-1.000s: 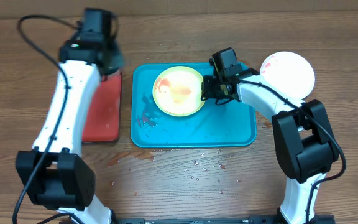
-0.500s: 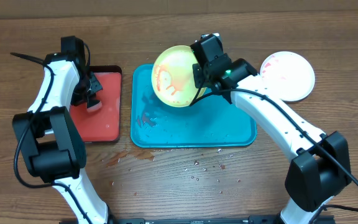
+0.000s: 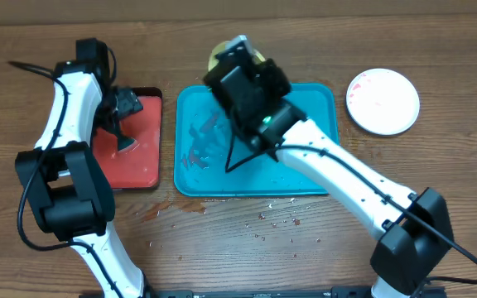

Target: Clean dirty plates on tray and stack at the side

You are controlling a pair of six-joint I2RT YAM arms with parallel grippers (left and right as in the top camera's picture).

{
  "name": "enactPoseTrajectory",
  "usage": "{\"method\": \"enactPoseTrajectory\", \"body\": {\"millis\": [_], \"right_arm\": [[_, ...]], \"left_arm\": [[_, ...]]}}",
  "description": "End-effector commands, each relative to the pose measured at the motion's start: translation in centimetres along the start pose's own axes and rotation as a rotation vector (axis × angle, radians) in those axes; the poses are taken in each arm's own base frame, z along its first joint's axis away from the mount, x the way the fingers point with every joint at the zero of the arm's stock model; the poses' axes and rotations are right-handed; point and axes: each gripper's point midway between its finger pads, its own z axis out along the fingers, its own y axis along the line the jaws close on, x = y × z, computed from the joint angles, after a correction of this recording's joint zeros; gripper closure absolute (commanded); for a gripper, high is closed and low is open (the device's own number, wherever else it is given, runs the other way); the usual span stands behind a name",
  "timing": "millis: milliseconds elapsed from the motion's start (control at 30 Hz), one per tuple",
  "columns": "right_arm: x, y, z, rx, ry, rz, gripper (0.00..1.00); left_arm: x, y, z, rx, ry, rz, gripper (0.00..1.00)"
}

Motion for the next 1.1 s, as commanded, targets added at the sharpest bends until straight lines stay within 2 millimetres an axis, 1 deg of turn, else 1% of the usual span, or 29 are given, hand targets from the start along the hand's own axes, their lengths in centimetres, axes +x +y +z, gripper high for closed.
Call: {"method": "enactPoseTrajectory", "body": {"millis": [0, 67, 100, 200, 267, 333, 400, 433, 467, 500, 533, 567, 600, 633, 667, 700, 733, 767, 833, 900, 933, 967, 1000, 1033, 1067], "right_arm": [[-2.7, -3.2, -2.8, 0.176, -0.043, -0.21, 0.96], [-3.9, -3.4, -4.1, 0.223, -0.069, -0.27, 0.96], [-5.0, -3.4, -5.1, 0.25, -0.094, -0.301, 0.96], [-6.6, -3.3, -6.2, 0.265, -0.142, -0.31, 0.96], [-6.9, -3.5, -6.4, 0.272, -0.151, -0.306, 0.96], [-6.9, -3.6, -6.2, 0.269, -0.158, -0.245, 0.96], [-6.3, -3.5, -5.4, 0.242, -0.161, -0.086, 0.96], [-5.5, -2.6, -4.6, 0.188, -0.158, 0.007, 0.96], [-4.6, -1.2, -3.8, 0.108, -0.145, 0.028, 0.96], [-3.4, 0.9, -3.0, -0.01, -0.122, -0.021, 0.96], [-1.7, 3.5, -2.1, -0.157, -0.089, -0.118, 0.96], [-0.6, 4.3, -1.5, -0.21, -0.066, -0.174, 0.96], [0.5, 4.2, -1.0, -0.215, -0.032, -0.214, 0.96], [1.0, 3.0, -0.5, -0.159, -0.001, -0.215, 0.96], [1.0, 1.1, -0.4, -0.072, 0.015, -0.189, 0.96], [0.8, -1.4, -0.4, 0.043, 0.025, -0.14, 0.96], [0.3, -4.4, -0.3, 0.17, 0.024, -0.071, 0.96], [0.0, -6.4, -0.1, 0.243, 0.02, -0.01, 0.96], [0.0, -10.3, 0.9, 0.327, 0.017, 0.111, 0.96], [1.2, -13.6, 2.3, 0.373, 0.035, 0.238, 0.96], [2.3, -15.2, 3.1, 0.399, 0.049, 0.323, 0.96], [5.3, -17.4, 5.1, 0.414, 0.1, 0.471, 0.96], [7.1, -17.8, 6.3, 0.382, 0.141, 0.529, 0.96], [9.2, -17.7, 7.7, 0.316, 0.197, 0.587, 0.96], [11.4, -17.2, 9.0, 0.227, 0.264, 0.656, 0.96]], "left_arm": [[-2.0, -0.9, -4.3, 0.08, -0.091, -0.019, 0.0], [-2.1, -0.8, -4.5, 0.08, -0.098, -0.019, 0.0], [-2.1, -0.8, -4.5, 0.079, -0.099, -0.019, 0.0], [-2.0, -0.8, -4.4, 0.078, -0.095, -0.019, 0.0], [-2.0, -0.8, -4.4, 0.078, -0.095, -0.019, 0.0], [-2.0, -0.8, -4.4, 0.08, -0.094, -0.019, 0.0], [-2.0, -0.8, -4.4, 0.08, -0.094, -0.019, 0.0], [-2.0, -0.8, -4.4, 0.08, -0.094, -0.019, 0.0], [-2.0, -0.8, -4.4, 0.08, -0.094, -0.019, 0.0], [-2.0, -0.8, -4.4, 0.08, -0.094, -0.019, 0.0], [-2.0, -0.8, -4.4, 0.08, -0.094, -0.019, 0.0], [-2.0, -0.8, -4.4, 0.08, -0.094, -0.019, 0.0], [-2.0, -0.8, -4.4, 0.08, -0.094, -0.019, 0.0], [-2.0, -0.8, -4.4, 0.08, -0.094, -0.019, 0.0], [-2.0, -0.8, -4.4, 0.08, -0.094, -0.019, 0.0], [-2.0, -0.8, -4.4, 0.08, -0.094, -0.019, 0.0], [-2.0, -0.8, -4.4, 0.08, -0.094, -0.019, 0.0], [-2.0, -0.8, -4.4, 0.08, -0.094, -0.019, 0.0], [-2.0, -0.8, -4.4, 0.08, -0.094, -0.019, 0.0], [-2.0, -0.8, -4.4, 0.08, -0.094, -0.019, 0.0], [-2.0, -0.8, -4.4, 0.08, -0.094, -0.019, 0.0], [-2.0, -0.8, -4.4, 0.08, -0.094, -0.019, 0.0], [-2.0, -0.8, -4.4, 0.08, -0.094, -0.019, 0.0], [-2.0, -0.8, -4.4, 0.08, -0.094, -0.019, 0.0], [-2.0, -0.8, -4.4, 0.08, -0.094, -0.019, 0.0]]}}
